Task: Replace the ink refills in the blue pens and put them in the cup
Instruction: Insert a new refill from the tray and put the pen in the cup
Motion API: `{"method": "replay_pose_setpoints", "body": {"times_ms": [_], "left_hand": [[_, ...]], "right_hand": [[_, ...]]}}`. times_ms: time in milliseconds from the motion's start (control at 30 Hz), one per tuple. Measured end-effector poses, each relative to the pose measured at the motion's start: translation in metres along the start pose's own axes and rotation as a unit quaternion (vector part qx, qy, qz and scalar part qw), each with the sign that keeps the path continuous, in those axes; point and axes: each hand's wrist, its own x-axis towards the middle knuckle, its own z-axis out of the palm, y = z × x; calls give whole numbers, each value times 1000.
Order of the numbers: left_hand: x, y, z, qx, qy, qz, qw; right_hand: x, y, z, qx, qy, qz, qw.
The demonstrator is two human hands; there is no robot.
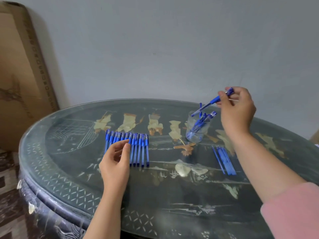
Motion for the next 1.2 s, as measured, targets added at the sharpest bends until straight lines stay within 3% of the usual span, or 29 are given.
{"method": "replay_pose_setpoints", "body": {"times_ms": [100, 267, 433, 700, 867, 933, 1033, 1100, 1200], "left_hand": [[4, -4, -5, 21, 8, -4, 1000], [5, -8, -6, 25, 13, -23, 999], [6, -9, -6, 27, 14, -24, 999], [7, -11, -4, 37, 11, -21, 999], [7, -10, -4, 32, 13, -21, 999], [7, -11, -4, 33, 12, -22, 999], [6, -11, -5, 36, 11, -21, 999], [6, -11, -5, 38, 9, -18, 999], [6, -9, -6, 47, 8, -13, 999]], "right_hand": [[12, 14, 9, -28, 4, -18, 999], [16, 38, 24, -149, -69, -39, 986], [14, 57, 30, -258, -149, -39, 954], [14, 74, 35, -412, -200, -43, 888], [13, 74, 36, -399, -214, -52, 890], [6, 71, 35, -361, -160, -97, 914], [-25, 56, 38, -287, -36, -235, 928], [-58, 49, 47, -244, -82, -256, 932], [-106, 44, 66, -234, -262, -110, 930]]}}
